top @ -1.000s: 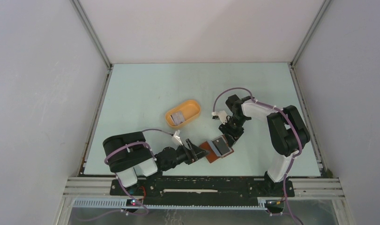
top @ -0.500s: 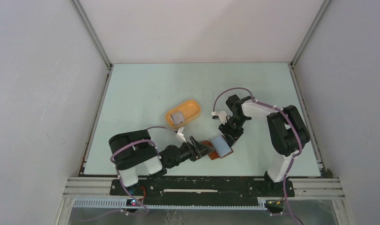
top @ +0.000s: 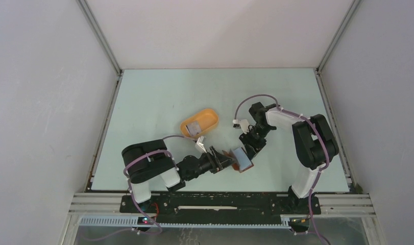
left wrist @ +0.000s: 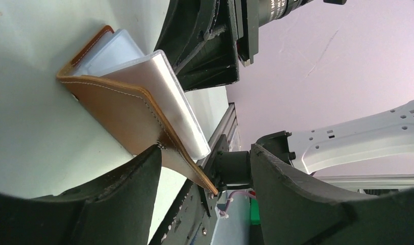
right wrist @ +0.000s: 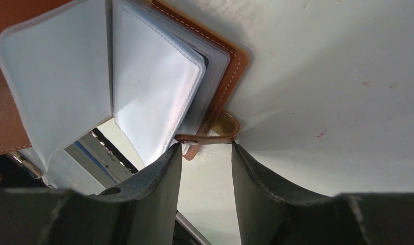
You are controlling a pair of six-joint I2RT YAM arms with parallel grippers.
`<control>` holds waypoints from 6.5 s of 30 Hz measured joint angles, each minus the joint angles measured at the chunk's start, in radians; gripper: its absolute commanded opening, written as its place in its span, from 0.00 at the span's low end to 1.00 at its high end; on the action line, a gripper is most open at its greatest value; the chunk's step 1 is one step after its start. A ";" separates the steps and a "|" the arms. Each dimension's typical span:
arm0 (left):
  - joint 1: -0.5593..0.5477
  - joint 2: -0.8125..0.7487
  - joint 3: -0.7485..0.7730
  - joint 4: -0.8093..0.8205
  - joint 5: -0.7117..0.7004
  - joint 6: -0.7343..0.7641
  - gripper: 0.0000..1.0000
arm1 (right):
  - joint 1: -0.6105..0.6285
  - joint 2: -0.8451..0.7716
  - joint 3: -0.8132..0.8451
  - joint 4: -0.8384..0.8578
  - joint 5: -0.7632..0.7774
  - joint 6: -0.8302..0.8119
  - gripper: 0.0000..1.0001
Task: Put the credit cards into the card holder
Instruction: Close the card holder at the center of the board.
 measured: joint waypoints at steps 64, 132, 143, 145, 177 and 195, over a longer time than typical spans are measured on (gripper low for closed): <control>0.039 -0.049 0.125 -0.299 0.066 0.104 0.58 | 0.012 -0.255 -0.235 0.127 -0.158 -1.094 0.36; 0.060 0.028 0.257 -0.420 0.124 0.119 0.46 | -0.075 -0.348 -0.326 0.337 -0.114 -0.713 0.45; 0.069 0.027 0.335 -0.540 0.147 0.161 0.46 | -0.132 -0.348 -0.275 0.317 -0.067 -0.557 0.51; 0.069 0.028 0.360 -0.574 0.148 0.174 0.46 | -0.154 -0.348 -0.249 0.300 -0.082 -0.533 0.51; 0.112 0.041 0.588 -0.908 0.232 0.366 0.39 | -0.238 -0.470 -0.158 0.163 -0.203 -0.116 0.76; 0.126 0.065 0.558 -0.808 0.253 0.344 0.34 | -0.105 -0.242 -0.144 0.186 0.008 0.120 0.63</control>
